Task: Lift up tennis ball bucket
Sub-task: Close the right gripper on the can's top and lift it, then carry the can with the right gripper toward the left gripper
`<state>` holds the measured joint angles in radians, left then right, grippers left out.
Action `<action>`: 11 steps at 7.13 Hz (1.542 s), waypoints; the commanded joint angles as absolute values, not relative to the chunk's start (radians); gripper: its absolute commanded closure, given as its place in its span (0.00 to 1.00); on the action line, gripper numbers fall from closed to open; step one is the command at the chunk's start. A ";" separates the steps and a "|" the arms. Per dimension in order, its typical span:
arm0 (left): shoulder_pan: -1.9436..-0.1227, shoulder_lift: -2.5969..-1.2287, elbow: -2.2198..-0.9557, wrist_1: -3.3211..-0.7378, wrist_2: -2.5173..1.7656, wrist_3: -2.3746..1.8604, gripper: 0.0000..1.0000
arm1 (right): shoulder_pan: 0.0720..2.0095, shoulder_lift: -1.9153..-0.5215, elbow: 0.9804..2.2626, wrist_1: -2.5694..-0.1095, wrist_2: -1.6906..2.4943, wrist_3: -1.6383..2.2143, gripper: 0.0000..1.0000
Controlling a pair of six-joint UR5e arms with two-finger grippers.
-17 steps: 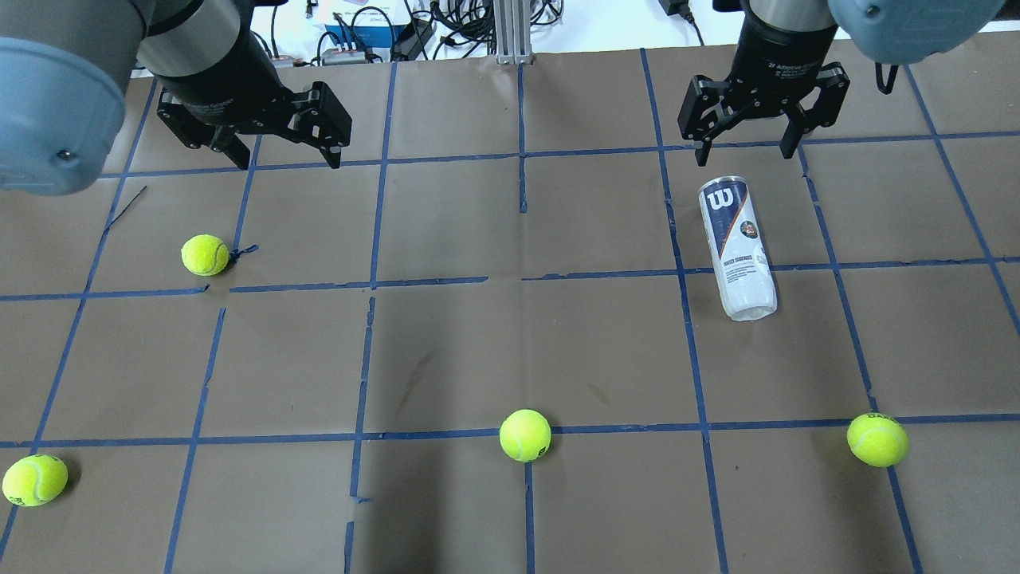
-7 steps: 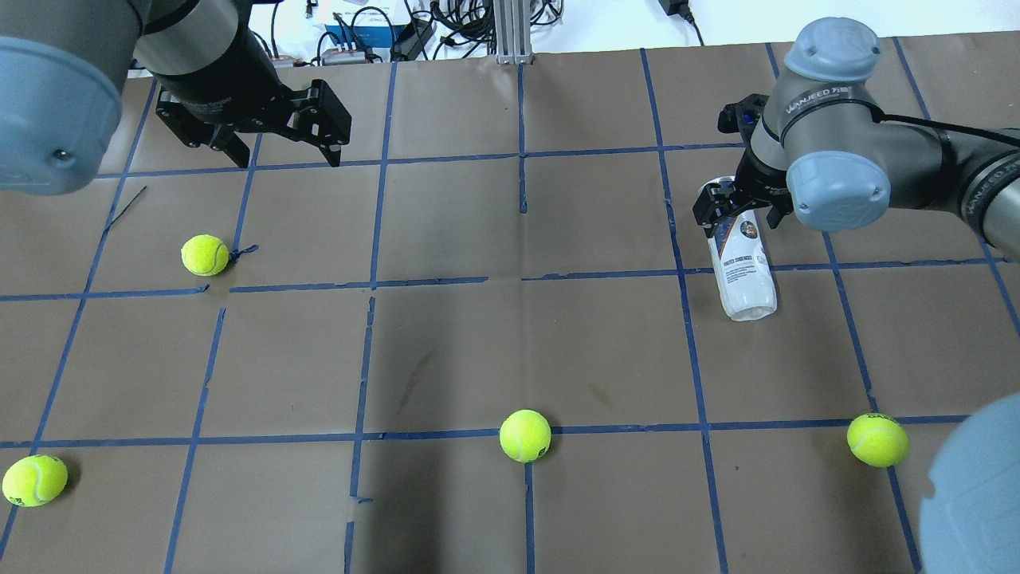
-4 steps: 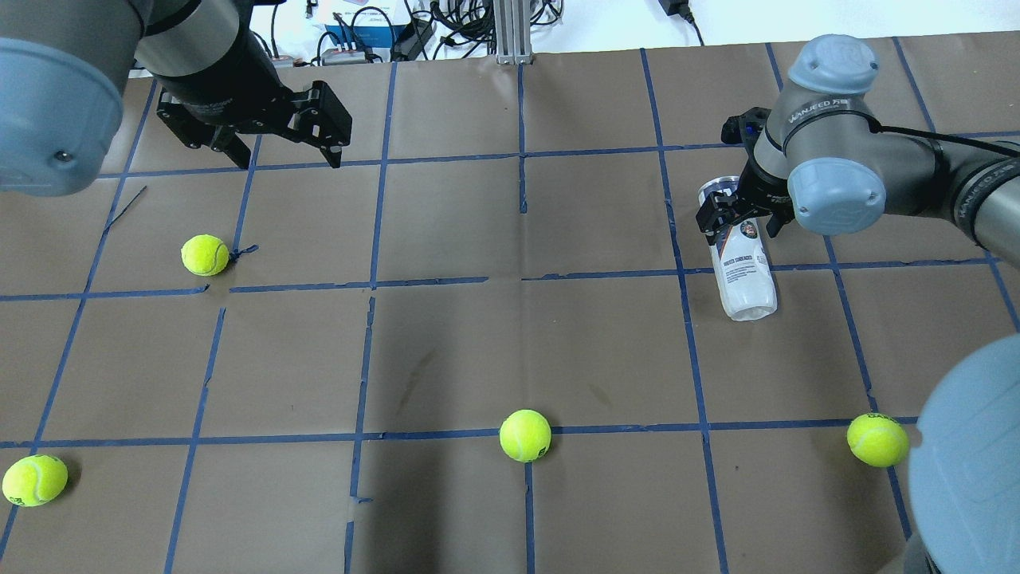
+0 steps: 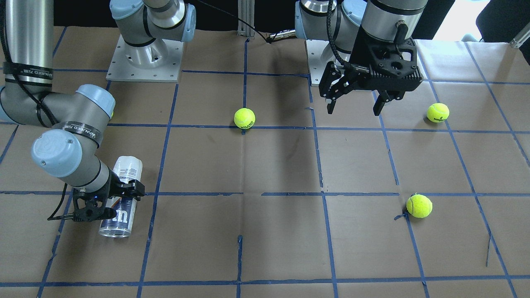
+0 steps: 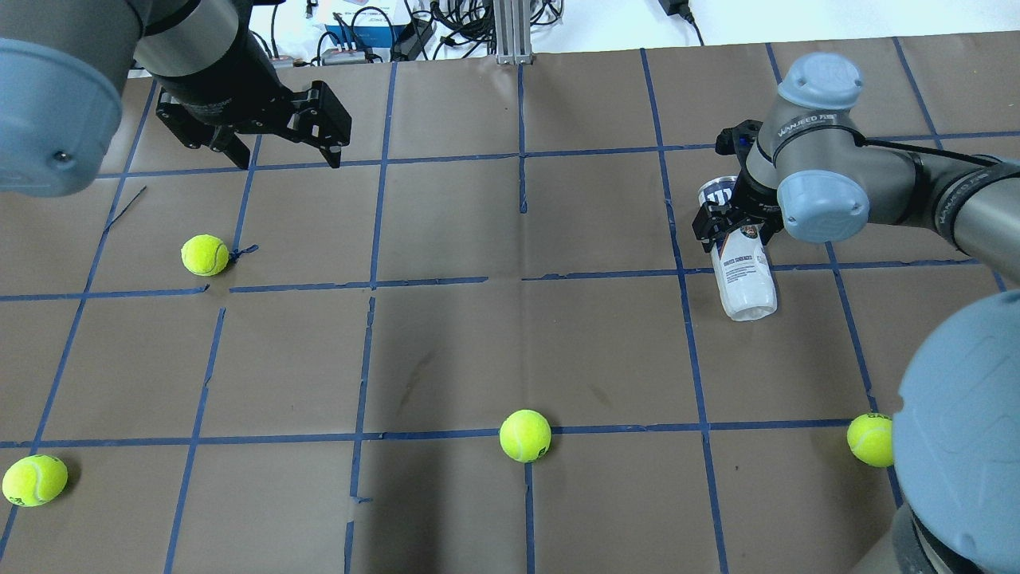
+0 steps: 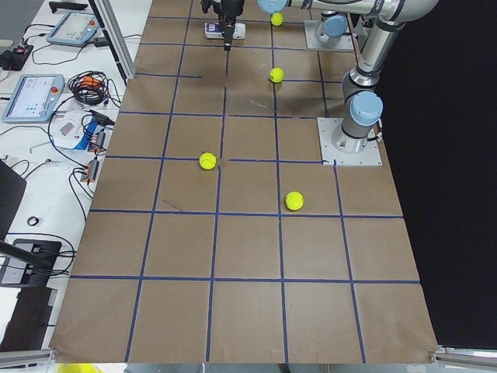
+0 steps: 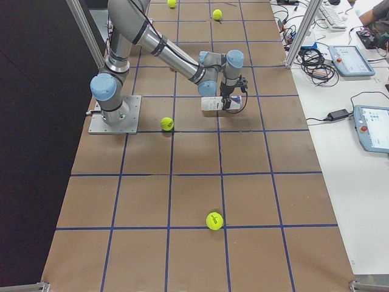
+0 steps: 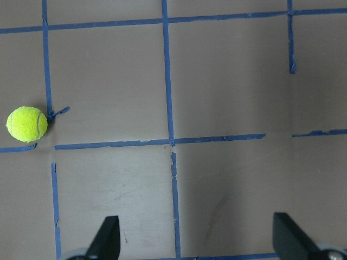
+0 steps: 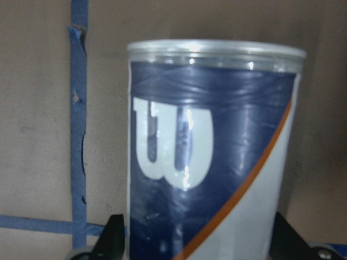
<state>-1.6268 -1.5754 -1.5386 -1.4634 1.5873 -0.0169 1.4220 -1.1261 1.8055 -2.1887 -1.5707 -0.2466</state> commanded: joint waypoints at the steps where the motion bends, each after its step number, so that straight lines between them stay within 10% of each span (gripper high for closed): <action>1: -1.628 -1.575 -1.539 -1.463 1.588 -0.017 0.00 | 1.422 -1.121 1.802 -2.181 -1.574 -0.242 0.33; 11: -1.628 -1.575 -1.539 -1.463 1.586 -0.017 0.00 | 1.817 -1.045 1.415 -2.085 -1.571 -0.907 0.38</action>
<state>-1.6271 -1.5764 -1.5386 -1.4634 1.5862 -0.0169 1.7431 -1.0888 1.4826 -2.0829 -1.5715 -0.7920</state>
